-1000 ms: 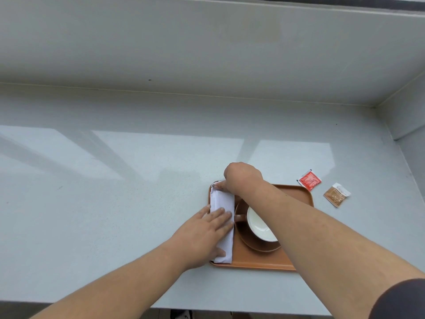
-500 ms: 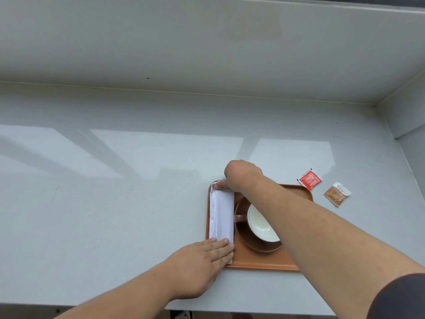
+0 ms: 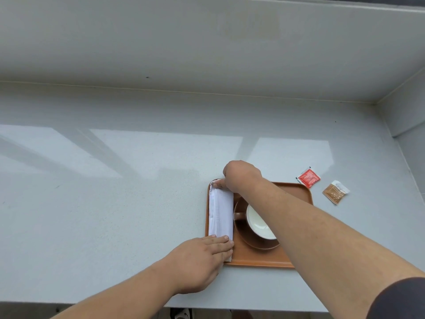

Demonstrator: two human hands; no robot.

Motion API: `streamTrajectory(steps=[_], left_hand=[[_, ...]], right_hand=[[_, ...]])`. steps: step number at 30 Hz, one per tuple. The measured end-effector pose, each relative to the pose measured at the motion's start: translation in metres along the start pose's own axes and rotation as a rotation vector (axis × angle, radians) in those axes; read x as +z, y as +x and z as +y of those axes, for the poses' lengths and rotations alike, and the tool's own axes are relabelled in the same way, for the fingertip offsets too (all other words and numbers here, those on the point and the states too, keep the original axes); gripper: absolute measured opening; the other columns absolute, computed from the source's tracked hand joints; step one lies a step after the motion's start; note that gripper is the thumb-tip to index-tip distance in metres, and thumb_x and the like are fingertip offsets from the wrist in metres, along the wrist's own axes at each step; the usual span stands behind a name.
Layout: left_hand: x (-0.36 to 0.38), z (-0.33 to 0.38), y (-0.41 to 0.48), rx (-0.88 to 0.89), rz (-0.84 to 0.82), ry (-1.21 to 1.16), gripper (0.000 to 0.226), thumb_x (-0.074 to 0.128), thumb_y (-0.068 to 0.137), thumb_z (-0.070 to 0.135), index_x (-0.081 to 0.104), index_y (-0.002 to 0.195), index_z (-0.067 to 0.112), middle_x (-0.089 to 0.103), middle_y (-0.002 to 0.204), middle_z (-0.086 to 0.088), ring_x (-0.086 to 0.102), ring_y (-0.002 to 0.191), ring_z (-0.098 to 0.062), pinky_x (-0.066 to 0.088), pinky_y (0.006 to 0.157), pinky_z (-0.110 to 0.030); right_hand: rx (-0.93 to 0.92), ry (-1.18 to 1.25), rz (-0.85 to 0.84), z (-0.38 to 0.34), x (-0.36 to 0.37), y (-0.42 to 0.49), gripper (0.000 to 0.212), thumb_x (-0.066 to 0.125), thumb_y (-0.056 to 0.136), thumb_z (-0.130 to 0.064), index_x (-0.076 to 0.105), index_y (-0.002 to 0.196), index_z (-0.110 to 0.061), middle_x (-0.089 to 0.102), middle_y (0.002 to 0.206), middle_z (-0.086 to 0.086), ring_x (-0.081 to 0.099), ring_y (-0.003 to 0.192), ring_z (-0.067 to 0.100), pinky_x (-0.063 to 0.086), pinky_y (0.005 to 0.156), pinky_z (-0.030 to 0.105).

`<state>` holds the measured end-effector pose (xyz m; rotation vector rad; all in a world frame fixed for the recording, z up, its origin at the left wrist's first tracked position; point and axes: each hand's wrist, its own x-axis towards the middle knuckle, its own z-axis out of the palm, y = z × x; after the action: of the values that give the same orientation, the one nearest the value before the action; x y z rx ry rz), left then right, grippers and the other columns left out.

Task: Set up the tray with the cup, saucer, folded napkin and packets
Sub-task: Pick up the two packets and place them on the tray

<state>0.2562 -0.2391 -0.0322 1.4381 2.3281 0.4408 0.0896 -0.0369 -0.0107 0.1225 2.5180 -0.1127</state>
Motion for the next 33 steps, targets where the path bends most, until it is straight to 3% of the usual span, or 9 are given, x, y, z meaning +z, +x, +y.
streamTrajectory(steps=[5,10,12,14,17,22,26,30,33], left_hand=[[-0.018,0.007,0.015,-0.207,0.054,-0.216,0.045,0.037,0.100,0.035,0.065,0.134,0.029,0.059,0.145,0.015,0.051,0.133,-0.004,0.045,0.107,-0.025],[-0.046,-0.006,0.044,-0.458,0.276,-0.168,0.030,0.050,0.091,0.024,0.074,0.107,0.028,0.072,0.108,0.014,0.064,0.102,-0.013,0.052,0.082,-0.029],[-0.059,-0.017,0.060,-0.550,0.334,-0.116,0.027,0.054,0.091,0.022,0.072,0.111,0.026,0.071,0.111,0.012,0.062,0.106,-0.015,0.053,0.084,-0.032],[-0.071,-0.026,0.078,-0.580,0.328,-0.059,0.033,0.058,0.092,0.026,0.067,0.124,0.024,0.067,0.127,0.007,0.059,0.117,-0.020,0.052,0.092,-0.036],[-0.086,-0.032,0.108,-0.573,0.248,0.015,0.052,0.060,0.094,0.039,0.054,0.143,0.024,0.048,0.155,-0.002,0.047,0.137,-0.025,0.042,0.109,-0.040],[-0.097,-0.029,0.161,-0.477,0.132,0.146,0.067,0.055,0.095,0.052,0.039,0.155,0.025,0.030,0.166,-0.003,0.030,0.150,-0.025,0.026,0.122,-0.044],[-0.100,-0.018,0.205,-0.380,0.118,0.143,0.050,0.049,0.102,0.043,0.048,0.150,0.028,0.043,0.160,0.005,0.037,0.147,-0.019,0.029,0.121,-0.039],[-0.100,-0.001,0.248,-0.265,0.078,0.167,0.041,0.050,0.102,0.037,0.059,0.141,0.029,0.055,0.150,0.009,0.049,0.137,-0.017,0.040,0.109,-0.035],[-0.098,0.015,0.277,-0.220,0.027,0.181,0.043,0.050,0.100,0.039,0.059,0.141,0.031,0.056,0.148,0.011,0.051,0.135,-0.017,0.045,0.106,-0.036]], right_hand=[[-0.064,0.043,0.089,0.003,0.005,-0.014,0.046,0.059,0.090,-0.062,0.053,0.070,-0.022,0.055,0.072,-0.004,0.049,0.062,0.014,0.030,0.049,0.028],[-0.155,0.131,0.235,0.025,0.003,-0.034,0.029,0.054,0.096,-0.043,0.055,0.080,-0.019,0.051,0.074,-0.006,0.055,0.076,0.022,0.034,0.055,0.030],[-0.176,0.157,0.345,0.038,-0.001,-0.043,0.025,0.053,0.095,-0.041,0.054,0.082,-0.020,0.052,0.078,-0.005,0.055,0.079,0.023,0.035,0.057,0.032],[-0.195,0.155,0.459,0.053,-0.002,-0.051,0.021,0.056,0.094,-0.040,0.059,0.090,-0.020,0.059,0.087,-0.002,0.056,0.086,0.024,0.041,0.062,0.035],[-0.194,0.141,0.541,0.081,0.000,-0.062,0.033,0.059,0.093,-0.043,0.063,0.116,-0.019,0.064,0.107,0.002,0.056,0.098,0.026,0.050,0.077,0.039],[-0.113,0.173,0.535,0.130,0.006,-0.077,0.053,0.059,0.093,-0.044,0.054,0.140,-0.021,0.060,0.134,0.002,0.053,0.121,0.029,0.048,0.097,0.043],[-0.008,0.209,0.474,0.171,0.009,-0.085,0.046,0.054,0.098,-0.038,0.055,0.140,-0.020,0.060,0.137,0.003,0.051,0.126,0.029,0.046,0.101,0.044],[0.069,0.207,0.470,0.212,0.015,-0.098,0.031,0.053,0.099,-0.032,0.064,0.124,-0.018,0.067,0.119,0.004,0.057,0.113,0.030,0.051,0.087,0.043],[0.115,0.188,0.440,0.239,0.022,-0.106,0.033,0.053,0.097,-0.032,0.063,0.125,-0.018,0.066,0.120,0.003,0.056,0.113,0.029,0.051,0.086,0.042]])
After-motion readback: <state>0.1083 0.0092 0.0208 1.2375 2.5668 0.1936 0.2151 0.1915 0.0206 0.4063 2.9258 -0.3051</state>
